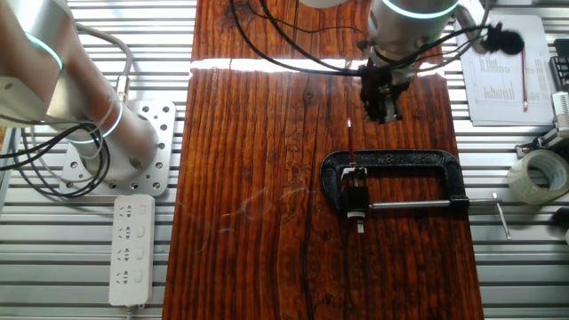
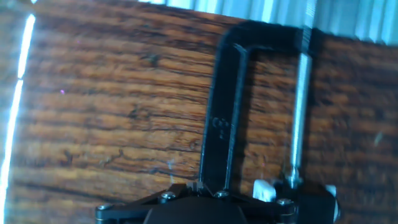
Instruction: Insert the pencil into the pencil sharpener
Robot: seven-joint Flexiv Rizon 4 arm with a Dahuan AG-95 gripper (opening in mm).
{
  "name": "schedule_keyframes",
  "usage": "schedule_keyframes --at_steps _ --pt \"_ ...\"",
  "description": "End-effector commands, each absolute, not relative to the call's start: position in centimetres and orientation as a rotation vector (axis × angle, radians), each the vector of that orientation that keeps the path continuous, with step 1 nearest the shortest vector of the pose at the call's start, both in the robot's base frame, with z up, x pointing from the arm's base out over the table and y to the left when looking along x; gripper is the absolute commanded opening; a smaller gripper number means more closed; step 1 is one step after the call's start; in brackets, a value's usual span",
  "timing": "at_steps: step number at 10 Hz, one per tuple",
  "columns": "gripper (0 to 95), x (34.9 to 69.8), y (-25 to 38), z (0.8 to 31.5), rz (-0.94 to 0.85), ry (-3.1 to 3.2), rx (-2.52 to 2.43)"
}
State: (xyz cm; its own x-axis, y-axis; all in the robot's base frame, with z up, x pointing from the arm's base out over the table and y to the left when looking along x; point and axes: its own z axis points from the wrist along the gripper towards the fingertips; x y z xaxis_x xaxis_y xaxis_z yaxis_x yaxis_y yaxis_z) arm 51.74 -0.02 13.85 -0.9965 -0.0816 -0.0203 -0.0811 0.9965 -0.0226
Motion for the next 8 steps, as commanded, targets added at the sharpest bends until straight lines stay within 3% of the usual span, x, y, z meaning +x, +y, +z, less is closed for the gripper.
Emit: schedule_keyframes --at_steps 1,8 --pt "0.0 51.53 -0.37 14.15 -0.021 3.111 0.138" --pt "0.0 51.52 -0.38 14.18 0.012 3.101 0.277"
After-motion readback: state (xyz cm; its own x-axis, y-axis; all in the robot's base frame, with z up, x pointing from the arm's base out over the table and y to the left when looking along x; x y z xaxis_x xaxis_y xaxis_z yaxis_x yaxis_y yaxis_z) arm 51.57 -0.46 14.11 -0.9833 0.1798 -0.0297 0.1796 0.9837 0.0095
